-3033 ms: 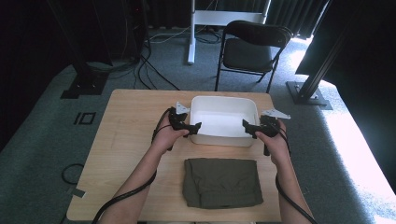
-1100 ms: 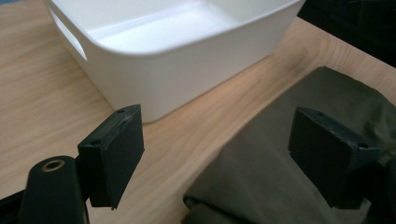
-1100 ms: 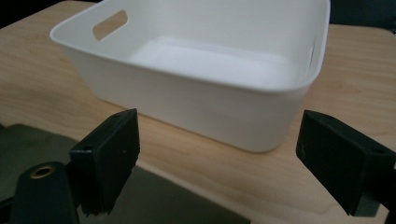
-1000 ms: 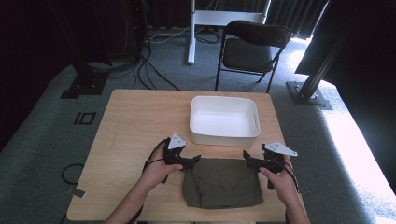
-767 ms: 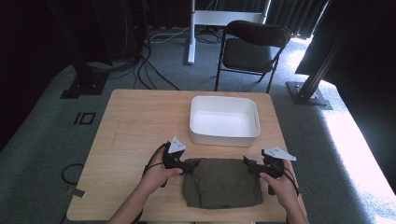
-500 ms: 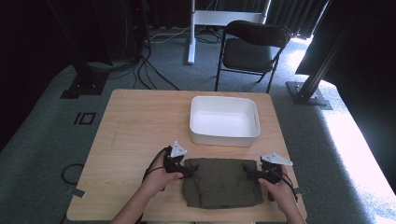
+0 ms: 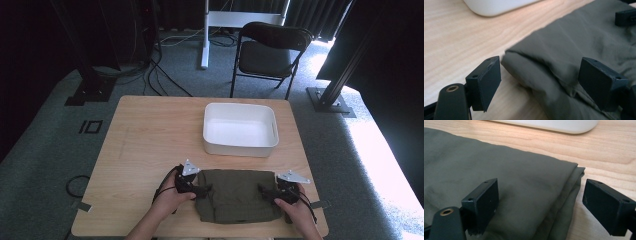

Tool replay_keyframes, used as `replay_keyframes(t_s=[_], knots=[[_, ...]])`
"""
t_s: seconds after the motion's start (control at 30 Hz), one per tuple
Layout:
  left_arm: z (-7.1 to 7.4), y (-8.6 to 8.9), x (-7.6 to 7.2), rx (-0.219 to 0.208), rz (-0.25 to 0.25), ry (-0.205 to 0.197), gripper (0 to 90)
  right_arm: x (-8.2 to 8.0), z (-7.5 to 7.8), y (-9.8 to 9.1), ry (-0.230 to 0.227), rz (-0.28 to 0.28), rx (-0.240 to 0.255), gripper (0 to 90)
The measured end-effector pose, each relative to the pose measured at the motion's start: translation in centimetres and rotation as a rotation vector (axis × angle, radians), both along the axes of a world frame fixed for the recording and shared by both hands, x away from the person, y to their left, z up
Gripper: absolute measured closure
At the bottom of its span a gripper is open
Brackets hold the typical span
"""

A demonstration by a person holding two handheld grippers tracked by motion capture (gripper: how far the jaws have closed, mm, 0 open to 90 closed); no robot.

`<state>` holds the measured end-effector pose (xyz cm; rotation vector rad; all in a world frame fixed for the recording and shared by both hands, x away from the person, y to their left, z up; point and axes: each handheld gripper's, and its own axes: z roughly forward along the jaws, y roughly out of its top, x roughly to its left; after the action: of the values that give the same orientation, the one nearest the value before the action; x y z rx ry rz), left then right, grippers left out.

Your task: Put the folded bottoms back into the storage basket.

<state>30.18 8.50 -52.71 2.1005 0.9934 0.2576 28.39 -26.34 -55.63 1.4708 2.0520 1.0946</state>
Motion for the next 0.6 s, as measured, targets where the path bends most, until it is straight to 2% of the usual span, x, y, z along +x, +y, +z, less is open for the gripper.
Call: replay_keyframes(t_s=[0.13, 0.23, 0.47, 0.6], knots=[[-0.6, 0.0, -0.2, 0.011, 0.022, 0.021, 19.8, -0.3, -0.2, 0.0, 0.001, -0.007, 0.008, 13.4], [-0.9, 0.0, -0.3, -0.009, 0.033, 0.038, 19.8, -0.3, -0.2, 0.0, -0.001, -0.011, 0.008, 13.4], [-1.3, -0.6, -0.3, 0.012, 0.043, 0.038, 19.8, -0.3, -0.3, 0.1, 0.0, -0.014, 0.004, 13.4], [-1.7, -1.1, -0.6, 0.022, 0.026, 0.042, 19.8, -0.5, -0.3, 0.1, 0.012, -0.006, 0.004, 13.6]])
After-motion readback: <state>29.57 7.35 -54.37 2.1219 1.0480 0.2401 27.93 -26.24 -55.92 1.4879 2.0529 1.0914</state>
